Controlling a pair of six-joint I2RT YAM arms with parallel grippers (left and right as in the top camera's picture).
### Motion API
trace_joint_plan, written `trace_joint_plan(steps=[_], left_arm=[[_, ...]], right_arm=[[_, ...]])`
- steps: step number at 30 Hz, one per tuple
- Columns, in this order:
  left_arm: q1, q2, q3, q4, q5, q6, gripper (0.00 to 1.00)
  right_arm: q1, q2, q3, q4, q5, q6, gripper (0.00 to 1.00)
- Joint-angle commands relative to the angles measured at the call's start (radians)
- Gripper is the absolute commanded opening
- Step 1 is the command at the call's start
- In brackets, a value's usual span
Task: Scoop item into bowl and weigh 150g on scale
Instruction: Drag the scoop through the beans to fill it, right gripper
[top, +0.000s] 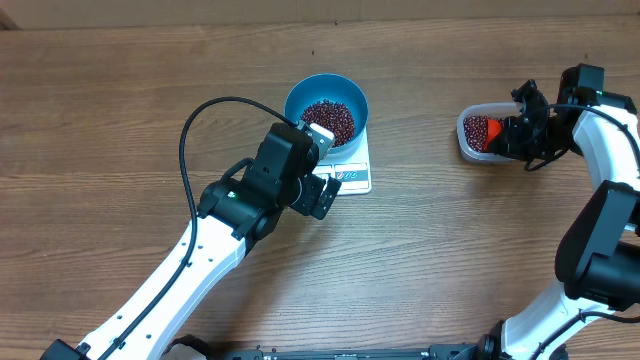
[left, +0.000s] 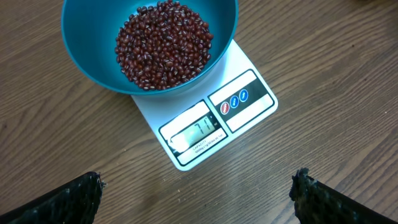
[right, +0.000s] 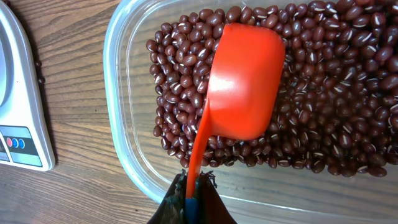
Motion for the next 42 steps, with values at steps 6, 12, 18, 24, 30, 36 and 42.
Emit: trace_joint_plan(steps=[6, 12, 18, 24, 30, 36, 42], left_arm=[[0.003, 0.006, -0.003, 0.003, 0.005, 0.012, 0.99], [0.003, 0.006, -0.003, 0.003, 0.005, 0.012, 0.99], [0.003, 0.006, -0.003, 0.003, 0.005, 0.012, 0.99], [0.003, 0.006, -0.003, 0.003, 0.005, 0.012, 1.00], [0.003, 0.006, -0.003, 0.003, 0.005, 0.012, 1.00], [0.003, 0.006, -0.003, 0.000, 0.005, 0.012, 0.99], [0.003, 0.006, -0.003, 0.000, 0.005, 0.012, 1.00]], right_arm=[[-0.011, 0.006, -0.043, 0.027, -0.085, 0.010, 0.04], [-0.050, 0.006, -0.046, 0.038, -0.116, 0.010, 0.04], [-0.081, 0.006, -0.046, 0.044, -0.141, 0.009, 0.04], [-0.081, 0.007, -0.046, 0.063, -0.144, 0.010, 0.04], [-0.083, 0.027, -0.046, 0.061, -0.216, 0.009, 0.04], [-0.083, 0.088, -0.046, 0.035, -0.298, -0.007, 0.04], [-0.083, 0.092, -0.046, 0.034, -0.310, -0.007, 0.04]])
